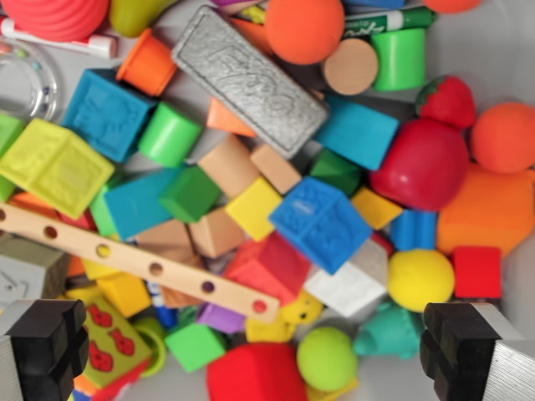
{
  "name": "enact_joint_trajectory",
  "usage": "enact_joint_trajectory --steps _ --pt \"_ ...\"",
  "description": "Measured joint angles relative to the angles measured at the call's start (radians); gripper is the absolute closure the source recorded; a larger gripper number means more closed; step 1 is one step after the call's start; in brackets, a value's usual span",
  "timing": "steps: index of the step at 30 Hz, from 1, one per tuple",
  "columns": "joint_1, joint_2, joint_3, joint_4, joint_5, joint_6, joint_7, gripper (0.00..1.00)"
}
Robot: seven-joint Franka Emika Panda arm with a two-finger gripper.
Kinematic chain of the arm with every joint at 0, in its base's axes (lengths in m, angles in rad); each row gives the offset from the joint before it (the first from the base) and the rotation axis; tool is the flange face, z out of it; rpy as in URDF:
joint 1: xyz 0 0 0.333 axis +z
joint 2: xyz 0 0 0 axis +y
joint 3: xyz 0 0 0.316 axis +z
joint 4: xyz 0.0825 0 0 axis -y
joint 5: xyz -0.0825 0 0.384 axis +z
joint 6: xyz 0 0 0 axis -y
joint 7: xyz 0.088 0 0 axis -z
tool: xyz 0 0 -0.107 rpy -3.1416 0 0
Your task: Pick an object from the bin
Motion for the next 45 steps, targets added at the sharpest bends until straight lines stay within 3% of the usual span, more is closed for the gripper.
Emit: enact_joint_trajectory --steps 23,35,45 --pt "0.037 -0.068 0.012 -0.135 -0.003 0.069 0.138 0.00" --pt "0.060 -0.111 0.030 -0.227 -0.005 0.119 0.245 0.00" --pt "0.081 -0.150 0.052 -0.314 -0.005 0.167 0.354 0.00"
